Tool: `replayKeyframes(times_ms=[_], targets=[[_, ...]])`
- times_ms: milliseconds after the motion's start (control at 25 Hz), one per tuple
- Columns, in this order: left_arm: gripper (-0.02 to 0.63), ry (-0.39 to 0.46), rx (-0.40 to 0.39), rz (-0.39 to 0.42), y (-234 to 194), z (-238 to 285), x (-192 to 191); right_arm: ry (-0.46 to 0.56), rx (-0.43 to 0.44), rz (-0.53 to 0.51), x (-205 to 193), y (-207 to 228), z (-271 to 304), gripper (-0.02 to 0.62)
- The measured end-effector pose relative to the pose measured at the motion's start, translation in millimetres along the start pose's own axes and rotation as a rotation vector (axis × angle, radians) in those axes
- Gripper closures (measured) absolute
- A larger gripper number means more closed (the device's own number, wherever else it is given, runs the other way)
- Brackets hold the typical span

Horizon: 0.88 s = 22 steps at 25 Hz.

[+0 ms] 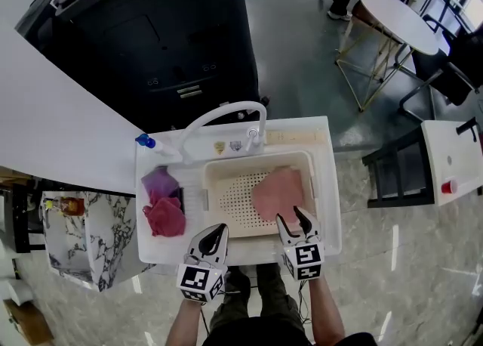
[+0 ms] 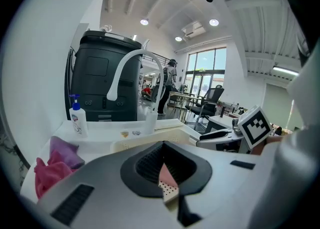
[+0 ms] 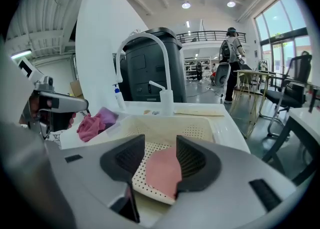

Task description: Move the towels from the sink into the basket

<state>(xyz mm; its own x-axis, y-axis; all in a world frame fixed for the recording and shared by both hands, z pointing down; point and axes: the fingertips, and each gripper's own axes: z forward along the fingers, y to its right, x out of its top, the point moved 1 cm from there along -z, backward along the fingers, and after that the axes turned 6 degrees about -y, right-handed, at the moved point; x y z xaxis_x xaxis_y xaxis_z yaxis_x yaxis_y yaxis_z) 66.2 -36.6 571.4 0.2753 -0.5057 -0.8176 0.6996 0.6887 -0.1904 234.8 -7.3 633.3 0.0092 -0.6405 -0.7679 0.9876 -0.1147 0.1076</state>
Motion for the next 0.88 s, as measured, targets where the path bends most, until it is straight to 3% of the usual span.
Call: replayKeyframes(times_ms=[520,880], targets=[[0.603,0.060,0.011,0.024,-8,-27,24,0.065,0.009,-0.062,33,-25,-20,0.399],[0.603,0.144,0.037,0.055,-15,-68,53,0.193,-0.018,-0.085,82,-53,-51,0.494]])
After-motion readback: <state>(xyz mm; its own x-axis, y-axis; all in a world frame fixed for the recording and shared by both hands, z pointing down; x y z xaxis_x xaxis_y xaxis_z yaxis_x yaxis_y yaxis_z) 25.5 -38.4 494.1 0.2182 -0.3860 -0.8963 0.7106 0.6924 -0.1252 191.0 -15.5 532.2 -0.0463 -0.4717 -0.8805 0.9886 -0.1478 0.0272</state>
